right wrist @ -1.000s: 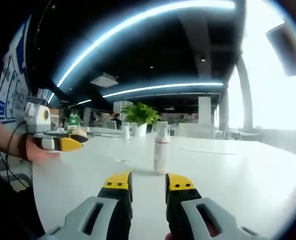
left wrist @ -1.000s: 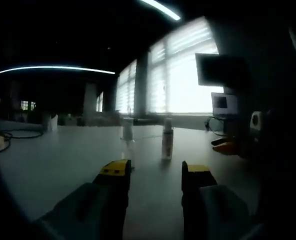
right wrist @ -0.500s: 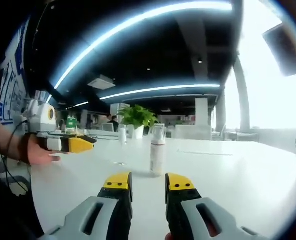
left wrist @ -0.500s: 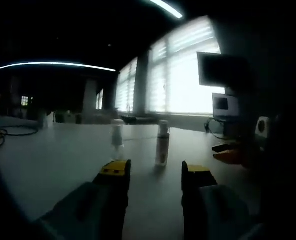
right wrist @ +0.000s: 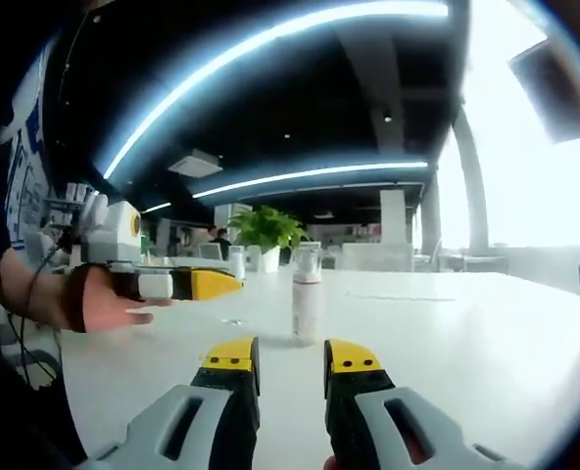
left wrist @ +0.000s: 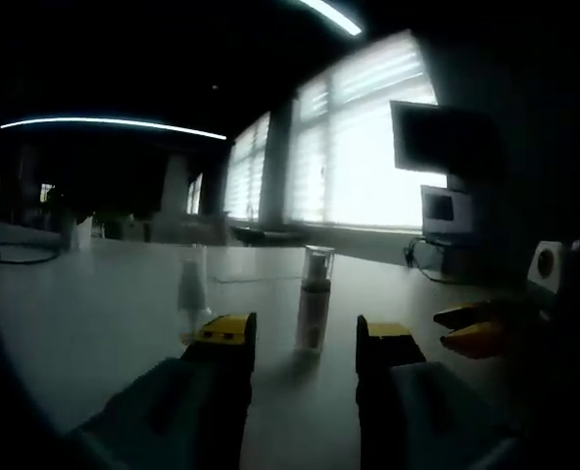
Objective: Clamp pump bottle remove cover press pump head put on cover
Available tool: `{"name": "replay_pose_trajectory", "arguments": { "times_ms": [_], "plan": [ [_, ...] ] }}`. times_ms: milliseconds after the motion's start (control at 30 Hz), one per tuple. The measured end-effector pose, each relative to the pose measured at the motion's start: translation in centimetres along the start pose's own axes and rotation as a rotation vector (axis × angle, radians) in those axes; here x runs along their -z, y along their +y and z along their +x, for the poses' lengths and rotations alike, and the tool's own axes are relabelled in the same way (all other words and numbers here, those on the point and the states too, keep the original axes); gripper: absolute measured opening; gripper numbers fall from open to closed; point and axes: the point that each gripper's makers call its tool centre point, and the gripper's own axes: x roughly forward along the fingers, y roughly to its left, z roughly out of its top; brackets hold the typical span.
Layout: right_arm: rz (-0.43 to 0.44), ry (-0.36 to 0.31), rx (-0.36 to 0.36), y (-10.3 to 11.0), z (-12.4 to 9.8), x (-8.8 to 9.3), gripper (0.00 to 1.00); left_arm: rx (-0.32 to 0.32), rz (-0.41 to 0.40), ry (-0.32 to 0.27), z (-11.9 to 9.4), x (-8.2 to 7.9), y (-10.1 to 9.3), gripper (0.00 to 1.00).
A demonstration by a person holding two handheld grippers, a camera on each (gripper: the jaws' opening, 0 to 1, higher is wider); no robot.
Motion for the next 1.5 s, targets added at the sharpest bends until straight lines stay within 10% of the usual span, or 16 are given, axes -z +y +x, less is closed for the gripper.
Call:
{"name": "replay_pose_trajectory", "arguments": {
  "times_ms": [1500],
  "plan": [
    [-0.014,-0.011,-0.001,0.0,-0.1,0.0,0.20,-0.036,0.034,0.012,8.9,1.6,-1.2,0.26]
  ]
}}
